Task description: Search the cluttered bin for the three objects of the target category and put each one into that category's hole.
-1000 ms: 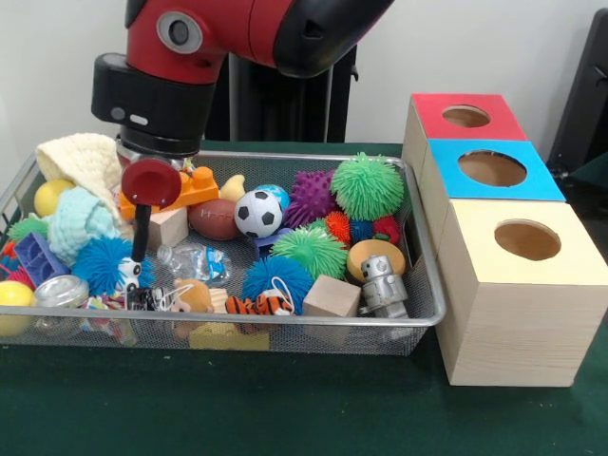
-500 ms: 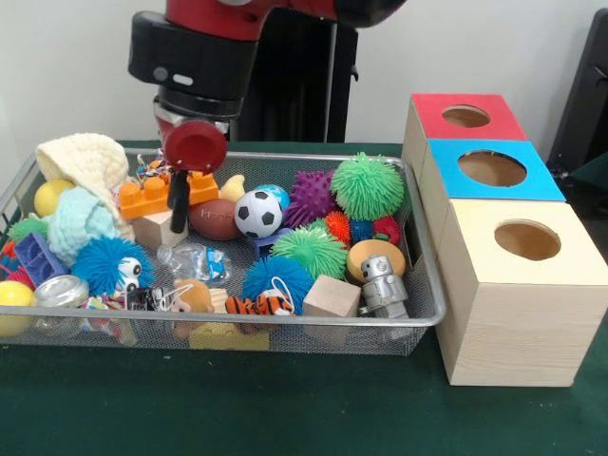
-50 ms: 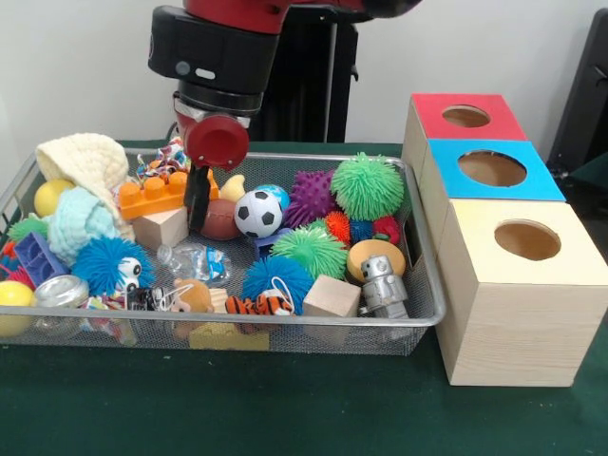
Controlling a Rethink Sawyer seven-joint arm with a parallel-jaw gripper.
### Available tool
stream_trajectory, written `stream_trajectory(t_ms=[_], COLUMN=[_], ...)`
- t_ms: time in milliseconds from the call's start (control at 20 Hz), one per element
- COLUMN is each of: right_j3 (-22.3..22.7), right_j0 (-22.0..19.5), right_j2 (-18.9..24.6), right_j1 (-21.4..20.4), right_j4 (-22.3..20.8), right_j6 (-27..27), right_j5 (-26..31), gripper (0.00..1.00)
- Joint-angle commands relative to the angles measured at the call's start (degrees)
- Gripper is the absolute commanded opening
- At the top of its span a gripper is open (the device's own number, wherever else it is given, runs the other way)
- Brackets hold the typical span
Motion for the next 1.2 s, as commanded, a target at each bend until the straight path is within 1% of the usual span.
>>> stream_trajectory(t_ms=[50, 250, 400, 500, 600, 650, 700, 900, 1050, 1200], right_j3=[1.69, 0.87, 0.93, 0.83, 0.74, 0.46, 0.03, -1.98, -2.65, -3.09], right_j0=[-2.34, -3.34, -3.14, -3.77, -4.01, -4.20, -4.73, -7.04, -7.62, -7.60], right_j2=[8.77, 8.76, 7.50, 6.80, 5.74, 5.44, 6.01, 9.69, 10.95, 11.30], right_j1=[3.16, 4.60, 5.67, 5.65, 5.97, 6.68, 7.00, 7.06, 7.02, 7.61], right_j4=[2.51, 2.31, 2.00, 1.08, 0.50, 0.76, 1.36, 2.64, 2.77, 2.96], right_j6=[-5.47, -6.76, -6.82, -7.18, -6.27, -5.55, -6.01, -8.39, -9.44, -8.88], right_j5=[2.45, 4.72, 7.15, 6.53, 6.42, 7.75, 9.48, 10.51, 10.51, 11.69], gripper=[1.00, 1.00, 1.00, 1.00, 1.00, 1.00, 1.00, 1.00, 1.00, 1.00])
